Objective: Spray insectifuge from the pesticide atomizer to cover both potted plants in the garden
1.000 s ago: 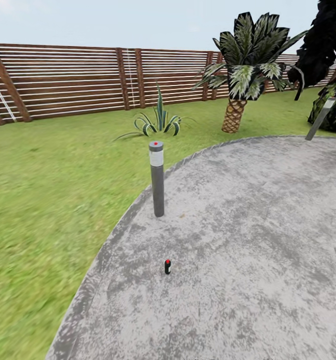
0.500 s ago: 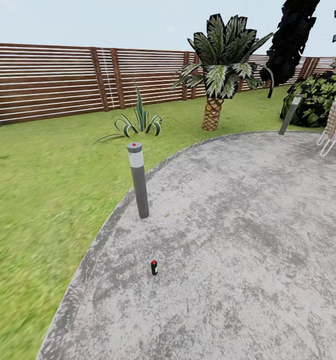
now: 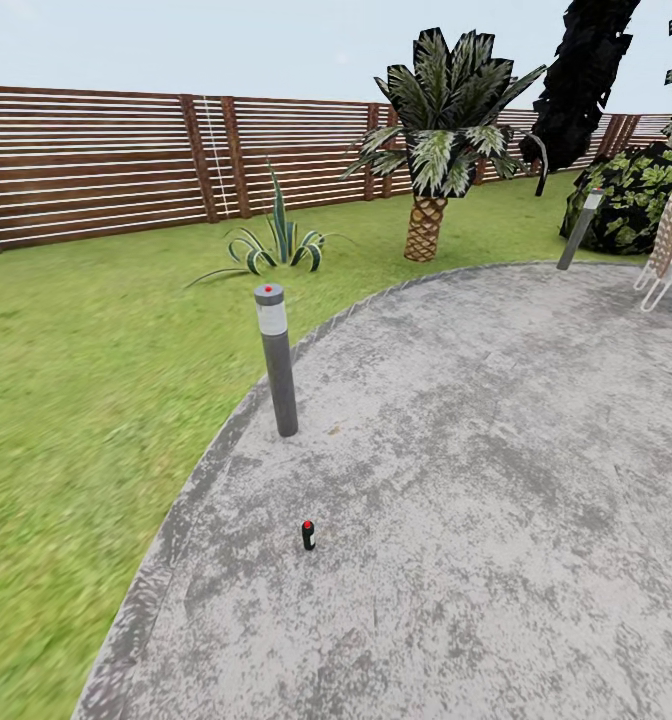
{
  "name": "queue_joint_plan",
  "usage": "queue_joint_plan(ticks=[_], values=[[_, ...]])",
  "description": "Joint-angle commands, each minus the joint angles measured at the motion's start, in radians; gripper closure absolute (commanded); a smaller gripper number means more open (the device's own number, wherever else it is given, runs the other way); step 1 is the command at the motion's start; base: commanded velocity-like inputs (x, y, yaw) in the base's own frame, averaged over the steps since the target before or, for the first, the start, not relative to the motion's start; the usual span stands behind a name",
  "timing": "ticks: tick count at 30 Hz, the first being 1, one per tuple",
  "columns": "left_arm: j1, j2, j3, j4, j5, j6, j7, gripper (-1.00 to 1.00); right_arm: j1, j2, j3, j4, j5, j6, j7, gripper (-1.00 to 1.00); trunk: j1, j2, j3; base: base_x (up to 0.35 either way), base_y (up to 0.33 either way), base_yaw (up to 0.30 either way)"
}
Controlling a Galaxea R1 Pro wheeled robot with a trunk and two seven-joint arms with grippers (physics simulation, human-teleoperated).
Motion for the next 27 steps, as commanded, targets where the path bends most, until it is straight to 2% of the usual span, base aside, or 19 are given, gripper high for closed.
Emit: queue_joint_plan(ticks=[1,5,7,11,12,14,16,18,20,21,22,23,27], values=[[-0.001,0.0,0.001,0.001,0.0,-0.004,0.001,-1.0,0.0,0.0,-0.003,0.001,0.008,-0.003,-0.003,-1.0,0.0,0.0,-0.001,0.0,0.0,0.0],[-0.005,-0.003,0.003,-0.003,-0.001,0.0,0.002,-1.0,-0.001,-0.007,-0.005,-0.015,0.008,-0.003,-0.005,-1.0,0.0,0.0,-0.001,0.0,0.0,0.0],[-0.018,-0.007,0.003,-0.01,-0.002,0.0,0.002,-1.0,-0.001,-0.008,-0.005,-0.07,0.008,-0.002,-0.005,-1.0,0.0,0.0,-0.001,0.0,0.0,0.0],[-0.122,-0.009,0.002,-0.013,-0.003,0.002,-0.001,-1.0,-0.012,-0.011,-0.006,-0.242,0.008,0.003,-0.004,-1.0,0.0,0.0,-0.001,0.0,0.0,0.0],[-0.159,-0.01,0.001,-0.011,-0.004,0.003,-0.002,-1.0,-0.031,-0.01,-0.006,-0.29,0.008,0.007,-0.003,-1.0,0.0,0.0,-0.001,0.0,0.0,0.0],[-0.203,-0.011,0.001,-0.01,-0.004,0.005,-0.002,-1.0,-0.072,-0.01,-0.006,-0.327,0.008,0.019,-0.002,-1.0,0.0,0.0,-0.001,0.0,0.0,0.0],[-0.251,-0.011,0.0,-0.009,-0.005,0.007,-0.003,-1.0,-0.155,-0.01,-0.006,-0.343,0.008,0.071,0.0,-1.0,0.0,0.0,-0.001,0.0,0.0,0.0],[-0.274,-0.013,0.0,-0.009,-0.006,0.008,-0.005,-1.0,-0.207,-0.011,-0.006,-0.345,0.008,0.121,0.003,-1.0,0.0,0.0,-0.001,0.0,0.0,0.0],[-0.296,-0.018,-0.008,-0.008,-0.021,0.015,-0.005,-1.0,-0.261,-0.011,-0.005,-0.347,0.007,0.189,0.015,-1.0,0.0,0.0,-0.001,0.0,0.0,0.0],[-0.304,-0.021,-0.024,-0.007,-0.043,0.02,-0.004,-1.0,-0.282,-0.011,-0.004,-0.349,0.007,0.222,0.031,-1.0,0.0,0.0,-0.001,0.0,0.0,0.0],[-0.306,-0.022,-0.031,-0.007,-0.052,0.021,-0.003,-1.0,-0.287,-0.011,-0.004,-0.35,0.007,0.229,0.038,-1.0,0.0,0.0,-0.001,0.0,0.0,0.0],[-0.309,-0.023,-0.051,-0.006,-0.076,0.024,0.0,-1.0,-0.296,-0.011,-0.002,-0.35,0.009,0.243,0.062,-1.0,0.0,0.0,-0.001,0.0,0.0,0.0],[-0.306,-0.022,-0.073,-0.004,-0.101,0.027,0.006,-1.0,-0.303,-0.011,-0.002,-0.354,0.011,0.256,0.091,-1.0,0.0,0.0,-0.001,0.0,0.0,0.0]])
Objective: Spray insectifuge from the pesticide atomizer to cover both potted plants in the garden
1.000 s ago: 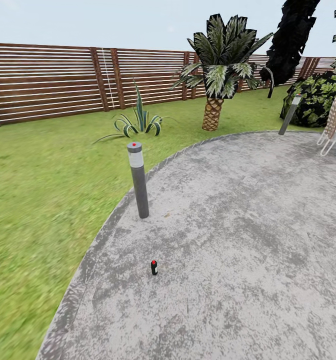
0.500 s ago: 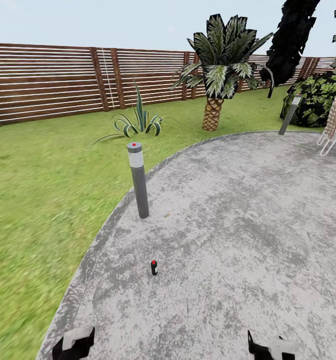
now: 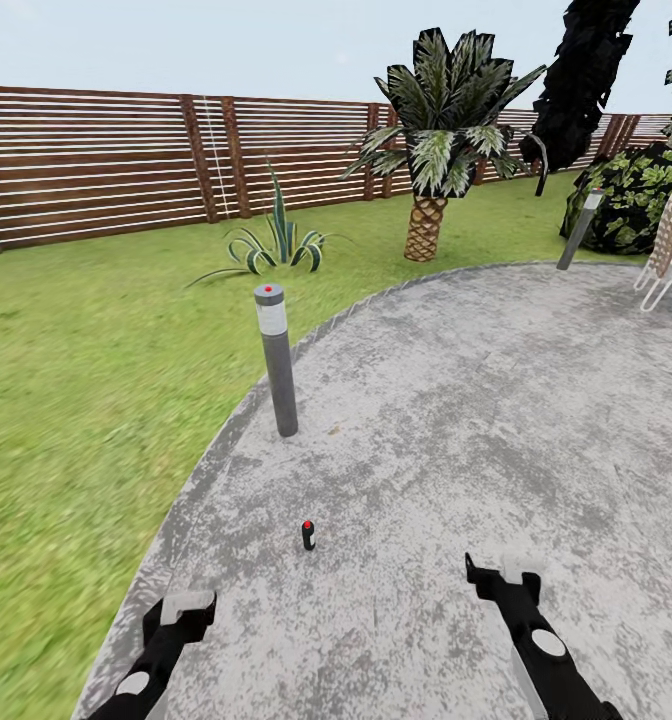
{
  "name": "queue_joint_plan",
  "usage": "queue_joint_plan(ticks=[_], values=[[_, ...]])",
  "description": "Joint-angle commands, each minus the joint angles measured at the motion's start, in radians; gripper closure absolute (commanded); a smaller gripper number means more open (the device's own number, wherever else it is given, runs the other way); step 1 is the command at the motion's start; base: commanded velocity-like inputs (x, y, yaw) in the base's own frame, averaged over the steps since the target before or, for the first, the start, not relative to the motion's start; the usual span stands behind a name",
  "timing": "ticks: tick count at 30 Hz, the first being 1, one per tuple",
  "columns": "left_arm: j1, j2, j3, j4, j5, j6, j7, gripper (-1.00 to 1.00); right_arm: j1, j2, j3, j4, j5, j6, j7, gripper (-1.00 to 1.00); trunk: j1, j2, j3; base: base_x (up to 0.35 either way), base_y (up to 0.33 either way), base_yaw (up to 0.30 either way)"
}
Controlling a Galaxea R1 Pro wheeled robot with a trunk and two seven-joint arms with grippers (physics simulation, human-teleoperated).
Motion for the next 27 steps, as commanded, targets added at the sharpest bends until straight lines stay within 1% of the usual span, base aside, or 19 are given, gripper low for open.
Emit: queue_joint_plan(ticks=[1,6,16,24,27], values=[[0.004,0.004,0.003,0.002,-0.011,-0.004,0.003,-1.0,-0.002,0.0,-0.001,-0.001,0.008,0.0,0.003,-1.0,0.0,0.0,-0.001,0.0,0.0,0.0],[0.008,0.004,0.004,0.001,-0.008,-0.008,0.004,-1.0,-0.002,-0.001,-0.003,-0.003,0.008,0.001,0.002,-1.0,0.0,0.0,-0.001,0.036,-0.018,0.0],[0.007,0.005,0.004,0.001,-0.007,-0.009,0.004,-1.0,-0.002,-0.002,-0.003,-0.001,0.009,0.001,0.002,-1.0,0.0,0.0,-0.001,0.2,-0.1,0.0],[0.007,0.005,0.005,0.001,-0.007,-0.014,0.004,-1.0,-0.002,-0.002,-0.002,-0.001,0.009,0.001,0.002,-1.0,0.0,0.0,-0.001,0.029,-0.007,0.0],[0.007,0.005,0.005,0.001,-0.007,-0.014,0.004,-1.0,-0.002,-0.002,-0.003,-0.001,0.008,0.001,0.003,-1.0,0.0,0.0,-0.001,0.129,-0.001,0.0]])
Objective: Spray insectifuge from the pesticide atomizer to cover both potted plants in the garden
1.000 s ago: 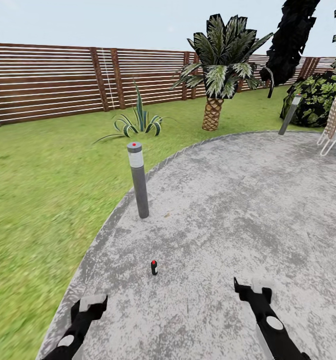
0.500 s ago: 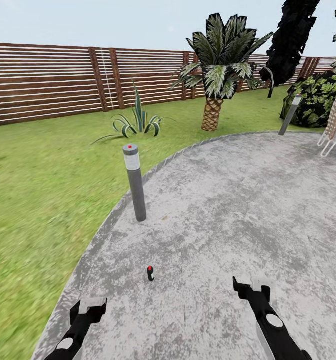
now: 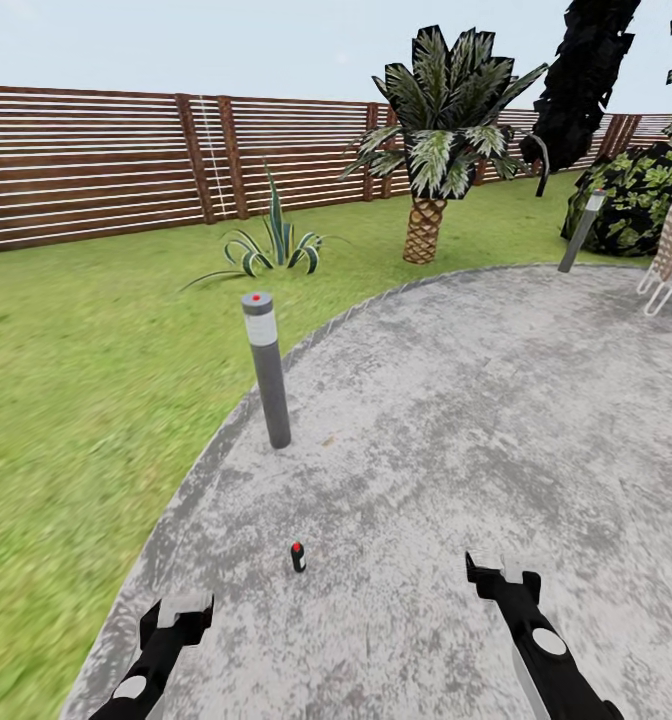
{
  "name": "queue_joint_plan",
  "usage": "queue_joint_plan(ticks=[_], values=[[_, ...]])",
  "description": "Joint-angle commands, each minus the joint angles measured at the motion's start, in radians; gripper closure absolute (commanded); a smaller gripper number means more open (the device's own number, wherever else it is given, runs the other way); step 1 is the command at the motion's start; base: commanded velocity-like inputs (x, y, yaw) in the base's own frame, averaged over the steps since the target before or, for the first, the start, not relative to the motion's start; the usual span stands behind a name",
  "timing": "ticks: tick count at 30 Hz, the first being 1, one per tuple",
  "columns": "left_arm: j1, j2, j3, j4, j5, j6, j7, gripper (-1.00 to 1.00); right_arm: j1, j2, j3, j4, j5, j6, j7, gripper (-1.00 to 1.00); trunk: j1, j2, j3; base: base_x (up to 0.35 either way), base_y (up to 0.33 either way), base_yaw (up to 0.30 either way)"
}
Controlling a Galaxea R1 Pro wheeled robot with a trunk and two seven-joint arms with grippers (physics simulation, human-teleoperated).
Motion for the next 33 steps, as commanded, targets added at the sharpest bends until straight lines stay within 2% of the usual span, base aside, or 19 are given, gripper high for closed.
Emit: queue_joint_plan(ticks=[1,11,24,33], values=[[-0.001,0.0,0.005,0.001,-0.009,-0.003,0.001,-1.0,0.0,0.001,-0.001,0.001,0.008,-0.003,-0.001,-1.0,0.0,0.0,-0.001,0.24,0.0,0.0],[-0.001,0.001,0.007,0.001,-0.009,-0.002,0.002,-1.0,0.0,0.001,0.001,0.002,0.007,-0.004,0.001,-1.0,0.0,0.0,-0.001,0.276,0.0,-0.007],[-0.001,0.002,0.005,0.001,-0.008,-0.008,0.0,-1.0,0.0,0.002,0.001,0.0,0.007,-0.003,0.001,-1.0,0.0,0.0,-0.001,0.019,0.0,-0.246],[-0.001,0.005,0.004,0.003,-0.009,-0.007,-0.009,-1.0,0.0,0.007,0.002,0.006,0.007,-0.003,-0.001,-1.0,0.035,-0.063,-0.029,0.0,0.0,-0.038]])
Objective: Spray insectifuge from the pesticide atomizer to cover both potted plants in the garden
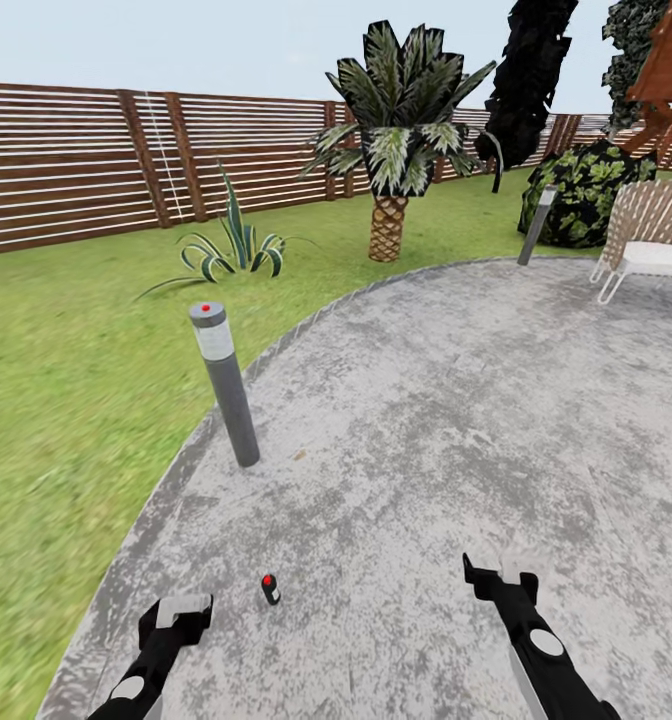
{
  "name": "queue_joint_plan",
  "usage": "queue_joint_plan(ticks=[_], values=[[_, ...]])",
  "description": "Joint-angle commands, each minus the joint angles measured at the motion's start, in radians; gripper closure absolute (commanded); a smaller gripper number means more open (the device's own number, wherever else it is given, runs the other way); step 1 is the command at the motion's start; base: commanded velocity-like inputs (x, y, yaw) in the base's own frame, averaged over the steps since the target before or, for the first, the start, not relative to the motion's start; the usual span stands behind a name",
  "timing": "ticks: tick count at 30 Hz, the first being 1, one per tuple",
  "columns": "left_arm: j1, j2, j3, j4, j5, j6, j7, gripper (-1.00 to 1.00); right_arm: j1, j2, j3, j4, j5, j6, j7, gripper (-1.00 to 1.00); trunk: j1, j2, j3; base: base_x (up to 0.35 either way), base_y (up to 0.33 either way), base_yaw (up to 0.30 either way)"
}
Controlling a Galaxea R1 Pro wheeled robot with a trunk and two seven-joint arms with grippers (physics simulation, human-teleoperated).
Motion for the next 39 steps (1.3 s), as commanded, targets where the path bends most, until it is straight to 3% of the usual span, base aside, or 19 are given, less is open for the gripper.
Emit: queue_joint_plan(ticks=[1,6,9,29,39], values=[[-0.001,-0.001,0.006,0.003,-0.01,-0.003,0.0,-1.0,-0.001,0.002,-0.001,0.002,0.007,-0.003,-0.001,-1.0,0.004,-0.008,-0.004,0.0,0.0,-0.003],[-0.006,-0.006,0.003,0.013,-0.013,0.002,0.0,-1.0,-0.003,-0.001,-0.004,-0.033,0.002,0.007,-0.002,-1.0,0.023,-0.043,-0.02,0.0,0.0,0.0],[-0.016,-0.01,0.001,0.015,-0.02,-0.001,0.0,-1.0,-0.003,-0.003,-0.002,-0.169,0.009,0.092,0.001,-1.0,0.034,-0.064,-0.029,0.0,0.0,0.0],[-0.013,-0.008,-0.004,0.016,-0.021,0.002,0.0,-1.0,-0.001,-0.002,-0.001,-0.113,0.017,0.094,0.001,-1.0,0.111,-0.204,-0.092,0.0,0.0,-0.001],[-0.011,-0.007,-0.004,0.016,-0.021,0.001,0.0,-1.0,-0.001,0.003,0.0,-0.113,0.017,0.094,0.001,-1.0,0.149,-0.274,-0.123,0.0,0.0,-0.15]])
